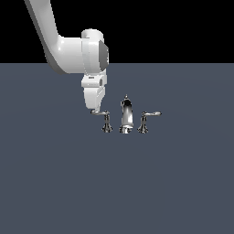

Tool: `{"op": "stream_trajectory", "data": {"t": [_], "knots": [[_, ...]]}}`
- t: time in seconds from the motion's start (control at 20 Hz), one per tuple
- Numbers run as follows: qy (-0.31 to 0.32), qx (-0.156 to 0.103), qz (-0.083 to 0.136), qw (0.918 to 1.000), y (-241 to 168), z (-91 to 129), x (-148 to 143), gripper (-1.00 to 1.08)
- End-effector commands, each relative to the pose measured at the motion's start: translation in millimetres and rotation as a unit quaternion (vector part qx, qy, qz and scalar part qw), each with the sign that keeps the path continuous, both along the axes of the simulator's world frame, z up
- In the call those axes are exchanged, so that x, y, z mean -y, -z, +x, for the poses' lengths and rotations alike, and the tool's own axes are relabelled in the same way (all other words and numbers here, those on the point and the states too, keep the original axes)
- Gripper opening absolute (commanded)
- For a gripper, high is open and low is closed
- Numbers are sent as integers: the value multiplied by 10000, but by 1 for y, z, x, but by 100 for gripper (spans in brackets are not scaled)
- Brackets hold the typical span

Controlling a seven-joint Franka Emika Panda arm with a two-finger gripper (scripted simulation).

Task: Turn on the faucet by rotating a designated handle.

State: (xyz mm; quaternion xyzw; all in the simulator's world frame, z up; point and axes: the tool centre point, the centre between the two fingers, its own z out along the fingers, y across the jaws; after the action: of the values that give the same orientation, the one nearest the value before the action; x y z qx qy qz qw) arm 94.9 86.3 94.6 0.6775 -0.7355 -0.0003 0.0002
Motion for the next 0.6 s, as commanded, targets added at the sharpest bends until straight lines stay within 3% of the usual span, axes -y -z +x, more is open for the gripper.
{"op": "stream_trajectory", "data": {"t": [0.0, 0.55], "knots": [[-4, 0, 1, 10000, 0, -5, -3, -100], [0, 2, 0, 10000, 0, -35, -18, -100]]}}
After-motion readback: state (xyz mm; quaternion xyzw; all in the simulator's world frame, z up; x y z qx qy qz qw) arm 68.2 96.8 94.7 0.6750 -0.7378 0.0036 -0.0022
